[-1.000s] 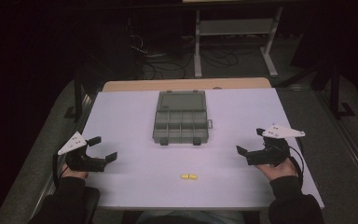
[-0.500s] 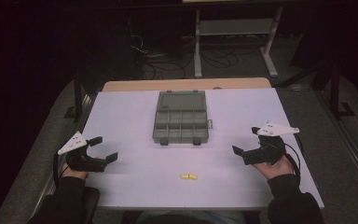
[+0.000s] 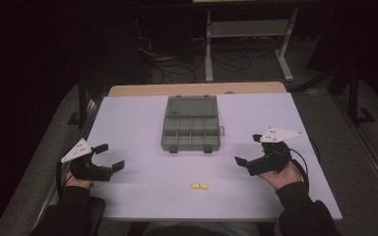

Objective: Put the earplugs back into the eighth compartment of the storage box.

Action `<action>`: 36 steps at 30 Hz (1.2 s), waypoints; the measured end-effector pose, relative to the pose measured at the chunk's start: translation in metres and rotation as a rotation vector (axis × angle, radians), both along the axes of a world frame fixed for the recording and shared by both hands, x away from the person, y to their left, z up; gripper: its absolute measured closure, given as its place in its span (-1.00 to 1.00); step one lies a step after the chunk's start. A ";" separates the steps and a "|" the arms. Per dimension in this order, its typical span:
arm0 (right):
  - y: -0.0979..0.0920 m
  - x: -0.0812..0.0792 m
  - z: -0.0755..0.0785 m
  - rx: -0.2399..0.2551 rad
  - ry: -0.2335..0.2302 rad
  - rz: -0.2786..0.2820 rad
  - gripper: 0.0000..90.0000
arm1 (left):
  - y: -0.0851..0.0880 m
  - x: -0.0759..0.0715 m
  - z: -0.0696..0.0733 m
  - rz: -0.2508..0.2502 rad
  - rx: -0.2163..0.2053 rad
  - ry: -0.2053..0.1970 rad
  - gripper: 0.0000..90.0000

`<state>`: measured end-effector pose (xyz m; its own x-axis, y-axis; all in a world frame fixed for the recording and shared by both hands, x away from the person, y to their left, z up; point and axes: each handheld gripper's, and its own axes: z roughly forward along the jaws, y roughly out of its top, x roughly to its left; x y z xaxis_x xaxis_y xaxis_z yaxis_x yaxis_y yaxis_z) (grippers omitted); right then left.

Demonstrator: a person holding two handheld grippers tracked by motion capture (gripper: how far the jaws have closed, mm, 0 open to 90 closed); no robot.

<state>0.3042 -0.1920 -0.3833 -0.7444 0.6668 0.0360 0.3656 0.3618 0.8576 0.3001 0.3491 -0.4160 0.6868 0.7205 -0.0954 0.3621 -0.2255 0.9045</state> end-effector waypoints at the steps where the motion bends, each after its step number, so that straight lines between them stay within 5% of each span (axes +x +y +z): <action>1: 0.003 0.000 0.000 -0.009 0.001 0.009 -1.00 | 0.000 0.000 0.000 0.000 0.000 0.000 -1.00; 36: 0.059 0.003 -0.017 -0.161 0.092 0.169 -1.00 | -0.002 0.001 0.000 -0.007 0.005 -0.007 -1.00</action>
<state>0.3076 -0.1330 -0.4003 -0.8444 0.5356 0.0123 0.3621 0.5536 0.7500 0.3007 0.3474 -0.4158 0.6924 0.7163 -0.0867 0.3539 -0.2325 0.9059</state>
